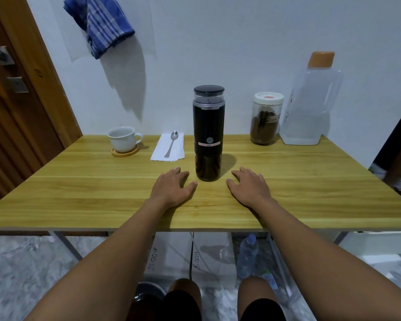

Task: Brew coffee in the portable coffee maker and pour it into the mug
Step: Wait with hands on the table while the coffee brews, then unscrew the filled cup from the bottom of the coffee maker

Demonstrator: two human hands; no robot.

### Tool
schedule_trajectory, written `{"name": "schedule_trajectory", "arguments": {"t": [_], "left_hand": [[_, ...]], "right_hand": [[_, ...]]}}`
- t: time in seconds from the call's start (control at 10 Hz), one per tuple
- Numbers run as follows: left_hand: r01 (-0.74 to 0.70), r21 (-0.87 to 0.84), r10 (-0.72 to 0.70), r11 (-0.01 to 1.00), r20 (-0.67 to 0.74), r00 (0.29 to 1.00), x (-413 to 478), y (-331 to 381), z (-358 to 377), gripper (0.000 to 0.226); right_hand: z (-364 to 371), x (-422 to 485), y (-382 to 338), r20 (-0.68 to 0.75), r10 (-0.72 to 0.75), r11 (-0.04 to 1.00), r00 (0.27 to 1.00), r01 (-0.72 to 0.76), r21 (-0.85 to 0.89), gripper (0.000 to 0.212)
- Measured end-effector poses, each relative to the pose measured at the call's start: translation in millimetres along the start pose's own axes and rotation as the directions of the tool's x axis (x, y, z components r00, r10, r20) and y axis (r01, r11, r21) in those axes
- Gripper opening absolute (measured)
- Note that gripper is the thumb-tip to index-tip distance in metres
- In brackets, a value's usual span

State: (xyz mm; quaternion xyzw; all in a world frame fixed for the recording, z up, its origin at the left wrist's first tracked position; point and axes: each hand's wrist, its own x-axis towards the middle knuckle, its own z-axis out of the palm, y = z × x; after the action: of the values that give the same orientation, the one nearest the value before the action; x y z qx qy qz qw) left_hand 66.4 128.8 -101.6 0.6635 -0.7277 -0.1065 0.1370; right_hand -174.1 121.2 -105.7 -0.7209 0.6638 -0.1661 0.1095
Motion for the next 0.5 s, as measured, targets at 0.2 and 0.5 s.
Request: {"name": "schedule_trajectory", "arguments": {"t": [0.2,0.5], "left_hand": [[-0.002,-0.004,0.002,1.000,0.004,1.000,0.2,0.3,-0.7,0.066],[-0.097,-0.627,0.042,0.773,-0.102,0.994,18.6,22.4,-56.3,0.084]], "right_hand": [[-5.1,-2.3,-4.3,0.024,0.015,1.000,1.000,-0.015,0.005,0.056],[-54.9,18.1,-38.8,0.061,-0.119,0.741,0.991,0.048,0.670,0.067]]}}
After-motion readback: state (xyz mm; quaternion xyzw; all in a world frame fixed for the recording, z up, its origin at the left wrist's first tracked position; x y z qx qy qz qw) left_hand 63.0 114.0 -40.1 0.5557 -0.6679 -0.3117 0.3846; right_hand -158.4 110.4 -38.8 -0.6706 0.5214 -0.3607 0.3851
